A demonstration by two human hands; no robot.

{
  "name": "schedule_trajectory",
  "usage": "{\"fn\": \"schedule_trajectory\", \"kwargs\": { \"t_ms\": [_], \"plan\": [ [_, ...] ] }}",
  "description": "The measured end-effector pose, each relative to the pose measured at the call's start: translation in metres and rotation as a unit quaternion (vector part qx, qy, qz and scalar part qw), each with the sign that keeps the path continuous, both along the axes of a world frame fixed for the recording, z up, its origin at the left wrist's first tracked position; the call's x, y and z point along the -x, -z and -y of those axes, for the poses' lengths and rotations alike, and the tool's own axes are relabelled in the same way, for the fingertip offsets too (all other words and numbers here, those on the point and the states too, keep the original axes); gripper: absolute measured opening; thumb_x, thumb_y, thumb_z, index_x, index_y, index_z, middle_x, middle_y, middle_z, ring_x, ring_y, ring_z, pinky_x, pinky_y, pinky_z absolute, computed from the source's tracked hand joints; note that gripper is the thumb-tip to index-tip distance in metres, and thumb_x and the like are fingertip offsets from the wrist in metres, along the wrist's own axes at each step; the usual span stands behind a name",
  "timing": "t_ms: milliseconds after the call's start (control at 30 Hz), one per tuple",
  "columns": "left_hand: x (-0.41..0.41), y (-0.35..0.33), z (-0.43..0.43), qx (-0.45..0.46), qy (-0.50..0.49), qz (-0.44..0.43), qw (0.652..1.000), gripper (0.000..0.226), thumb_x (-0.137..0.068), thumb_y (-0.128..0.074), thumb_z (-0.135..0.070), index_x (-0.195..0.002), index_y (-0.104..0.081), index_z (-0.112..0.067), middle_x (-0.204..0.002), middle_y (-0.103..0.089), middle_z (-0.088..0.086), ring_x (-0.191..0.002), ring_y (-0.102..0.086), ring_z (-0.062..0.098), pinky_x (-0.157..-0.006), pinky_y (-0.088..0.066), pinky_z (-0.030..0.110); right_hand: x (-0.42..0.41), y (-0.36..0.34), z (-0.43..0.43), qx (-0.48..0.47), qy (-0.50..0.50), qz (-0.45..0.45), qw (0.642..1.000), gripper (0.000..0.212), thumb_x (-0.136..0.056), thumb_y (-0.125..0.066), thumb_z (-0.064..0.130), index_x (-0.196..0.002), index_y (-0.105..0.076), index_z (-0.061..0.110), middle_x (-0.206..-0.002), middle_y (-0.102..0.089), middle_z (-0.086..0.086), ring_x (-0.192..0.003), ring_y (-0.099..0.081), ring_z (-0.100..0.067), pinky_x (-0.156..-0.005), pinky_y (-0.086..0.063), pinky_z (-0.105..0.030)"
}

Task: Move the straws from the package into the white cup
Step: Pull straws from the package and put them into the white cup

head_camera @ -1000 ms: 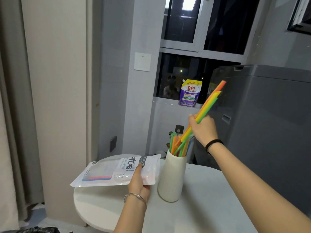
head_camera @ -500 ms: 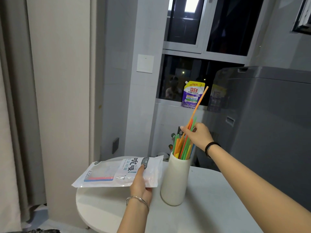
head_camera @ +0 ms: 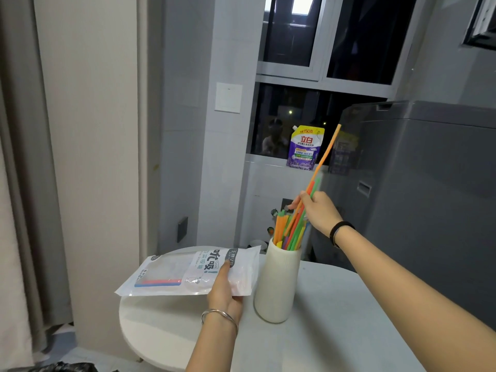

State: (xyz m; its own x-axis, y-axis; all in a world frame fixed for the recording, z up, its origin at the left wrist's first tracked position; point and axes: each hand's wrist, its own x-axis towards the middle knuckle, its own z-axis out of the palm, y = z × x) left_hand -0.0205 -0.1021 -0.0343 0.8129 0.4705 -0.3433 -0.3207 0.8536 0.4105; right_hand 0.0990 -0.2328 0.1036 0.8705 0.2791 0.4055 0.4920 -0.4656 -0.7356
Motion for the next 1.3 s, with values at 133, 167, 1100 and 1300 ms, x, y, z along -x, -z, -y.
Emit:
{"fn": "schedule_trajectory", "kwargs": {
  "t_ms": [133,167,1100,1300],
  "plan": [
    [0.0,-0.001,0.0,0.003,-0.003,-0.006,1.0,0.046,-0.093,-0.058,-0.007,-0.138,-0.05,-0.007,-0.136,-0.059,0.012,-0.091,-0.062,0.022,-0.091,-0.046,0.036,0.002,0.006,-0.003,0.078,-0.006,-0.017,0.997,0.04,-0.099,-0.034,0.028,-0.088,-0.065,0.005,-0.097,-0.07,-0.013,-0.095,-0.065,-0.029,-0.092,-0.05,-0.045],
    [-0.001,-0.001,0.0,0.003,-0.003,-0.007,1.0,0.046,-0.093,-0.058,-0.007,-0.138,-0.05,-0.007,-0.136,-0.059,0.012,-0.094,-0.062,0.023,-0.091,-0.046,0.036,0.002,0.009,-0.002,0.121,-0.009,-0.024,0.992,0.04,-0.098,-0.037,0.03,-0.092,-0.067,0.004,-0.101,-0.069,-0.015,-0.097,-0.064,-0.03,-0.093,-0.05,-0.046],
    [-0.006,0.004,-0.041,-0.143,-0.07,-0.051,0.986,0.036,-0.083,-0.073,-0.018,-0.117,-0.062,-0.014,-0.115,-0.068,0.001,-0.096,-0.066,0.019,-0.095,-0.051,0.037,0.01,0.029,-0.021,0.254,0.021,0.22,0.942,0.032,-0.094,-0.045,0.033,-0.122,-0.058,0.023,-0.139,-0.05,0.003,-0.13,-0.04,-0.018,-0.116,-0.012,-0.037],
    [0.008,0.013,-0.057,-0.102,-0.055,-0.06,0.991,0.041,-0.089,-0.065,-0.013,-0.129,-0.058,-0.009,-0.129,-0.063,0.006,-0.102,-0.063,0.022,-0.097,-0.049,0.038,0.044,0.062,-0.047,0.173,-0.101,0.209,0.957,0.025,-0.093,-0.049,0.021,-0.116,-0.06,0.019,-0.13,-0.056,0.004,-0.121,-0.048,-0.014,-0.095,-0.03,-0.017]
  ]
}}
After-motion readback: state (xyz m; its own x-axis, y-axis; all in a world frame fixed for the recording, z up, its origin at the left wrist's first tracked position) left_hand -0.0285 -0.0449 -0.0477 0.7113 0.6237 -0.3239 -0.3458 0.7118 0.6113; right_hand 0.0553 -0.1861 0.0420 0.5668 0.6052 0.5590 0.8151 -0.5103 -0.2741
